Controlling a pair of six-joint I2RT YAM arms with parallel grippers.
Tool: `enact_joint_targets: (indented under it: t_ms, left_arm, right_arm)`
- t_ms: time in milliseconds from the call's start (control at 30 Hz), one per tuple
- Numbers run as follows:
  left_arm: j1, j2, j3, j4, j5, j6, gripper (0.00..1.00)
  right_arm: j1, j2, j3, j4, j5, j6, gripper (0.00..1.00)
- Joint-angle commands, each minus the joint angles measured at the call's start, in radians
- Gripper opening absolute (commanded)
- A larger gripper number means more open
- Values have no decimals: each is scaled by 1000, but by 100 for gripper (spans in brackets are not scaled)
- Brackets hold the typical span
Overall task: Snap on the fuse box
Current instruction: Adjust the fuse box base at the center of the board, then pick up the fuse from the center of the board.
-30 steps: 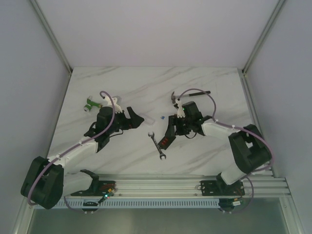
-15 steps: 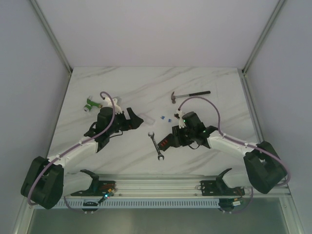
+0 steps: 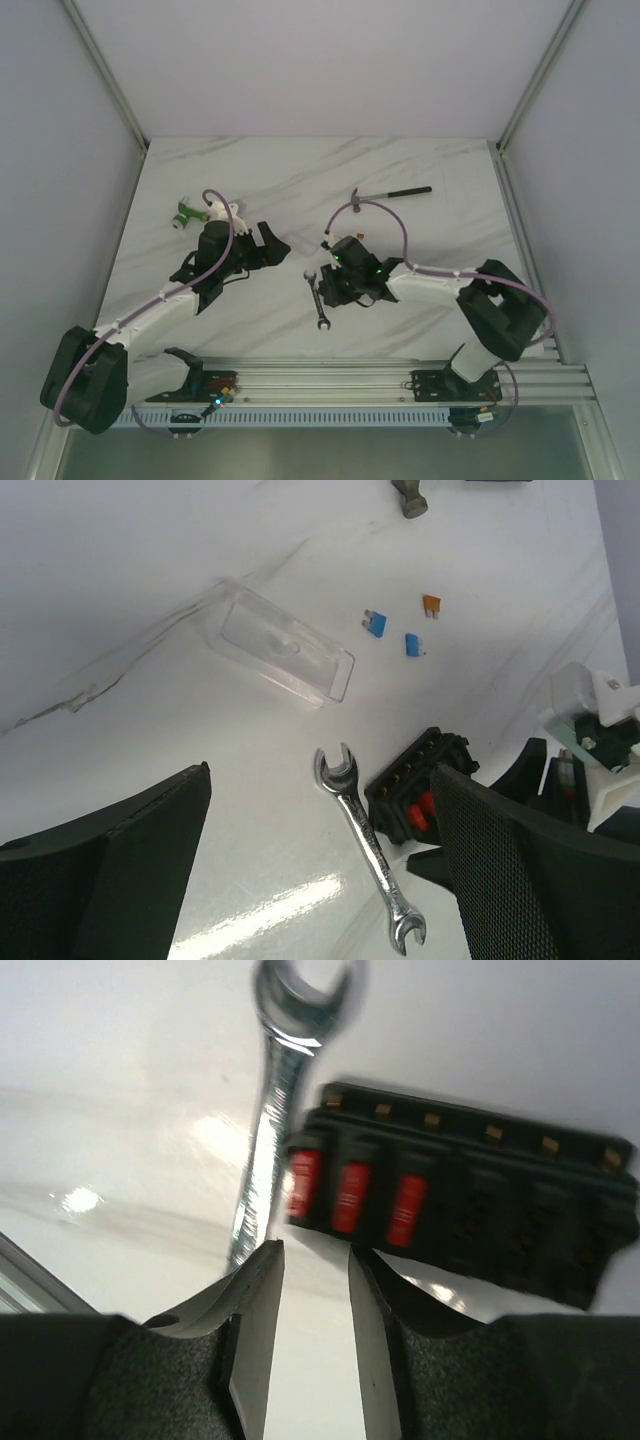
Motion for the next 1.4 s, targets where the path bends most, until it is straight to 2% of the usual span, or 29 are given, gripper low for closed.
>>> enact_joint_targets:
  t_ms: [0,167,333,567,733,1000,1167,1367]
  left_arm:
    - [-3,-40,-10,-49,-40,20,100]
    - [-1,-64,-7,-84,-71,30,100]
    - [3,-72,-4,-98,-104,34,100]
    - [15,-57,14,-98,-113,53,100]
    - [27,-29,26,-98,-111,51,100]
    - [35,3,41,-98,-100,49,100]
    - [40,11,42,-98,-92,49,100]
    - [51,27,48,-98,-82,49,100]
  right_arm:
    - [56,97,89,24,58,21,39]
    - [79,100,162,-23,35,1,41]
    - [63,17,248,-187,61,-134,53]
    - [-91,21,389,-309,57,-337,59]
    - [-191,155,493,-299,73,-409,59]
    - [-220,382,667,-245,47,-516,58]
    - [-243,451,695,-225,-12,-592,57]
    - [-247,492,694,-203,-53,-632,50]
